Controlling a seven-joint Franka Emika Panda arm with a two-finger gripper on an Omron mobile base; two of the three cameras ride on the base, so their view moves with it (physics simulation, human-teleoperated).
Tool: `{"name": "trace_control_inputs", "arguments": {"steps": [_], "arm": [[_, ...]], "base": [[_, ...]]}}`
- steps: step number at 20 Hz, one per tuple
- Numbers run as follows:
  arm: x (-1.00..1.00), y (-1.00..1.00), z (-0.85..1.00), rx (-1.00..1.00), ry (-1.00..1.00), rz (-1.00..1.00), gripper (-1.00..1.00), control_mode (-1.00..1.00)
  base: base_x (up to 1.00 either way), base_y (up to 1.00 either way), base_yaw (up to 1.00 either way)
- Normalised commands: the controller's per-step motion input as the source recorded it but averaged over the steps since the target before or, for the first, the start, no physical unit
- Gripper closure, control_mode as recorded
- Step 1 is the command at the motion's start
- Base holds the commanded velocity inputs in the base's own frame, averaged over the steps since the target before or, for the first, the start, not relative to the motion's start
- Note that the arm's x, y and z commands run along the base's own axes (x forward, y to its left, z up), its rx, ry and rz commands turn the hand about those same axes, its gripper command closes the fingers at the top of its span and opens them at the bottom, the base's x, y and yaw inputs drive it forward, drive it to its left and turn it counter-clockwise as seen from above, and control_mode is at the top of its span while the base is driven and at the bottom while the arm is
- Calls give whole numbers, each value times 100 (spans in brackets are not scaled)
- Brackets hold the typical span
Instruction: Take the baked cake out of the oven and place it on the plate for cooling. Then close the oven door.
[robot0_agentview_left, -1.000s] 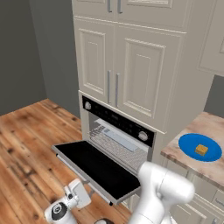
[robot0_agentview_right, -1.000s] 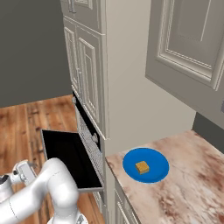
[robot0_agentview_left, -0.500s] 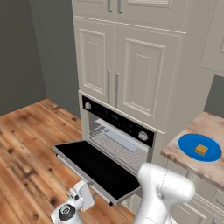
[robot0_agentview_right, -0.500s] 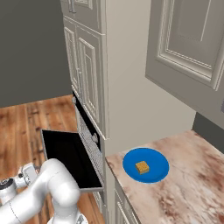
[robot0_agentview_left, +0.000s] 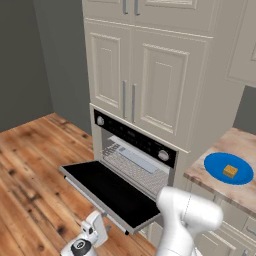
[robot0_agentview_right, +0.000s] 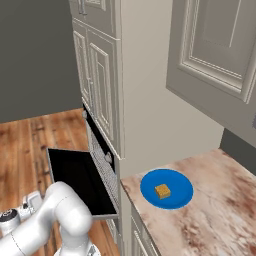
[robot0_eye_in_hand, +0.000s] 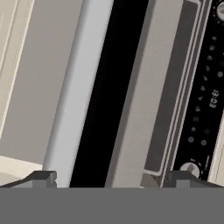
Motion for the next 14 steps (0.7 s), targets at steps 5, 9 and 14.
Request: {"name": "trace_control_inputs", "arguments": {"steps": [5,9,14], "arm": [[13,40,-49,-2,-2,0,-100,-100],[24,31,-49,-2,-4,0,-100,-100],[29,14,-51,-7,-9,-1,-100,-100]], "base": [[0,0,0],[0,0,0],[0,0,0]]}}
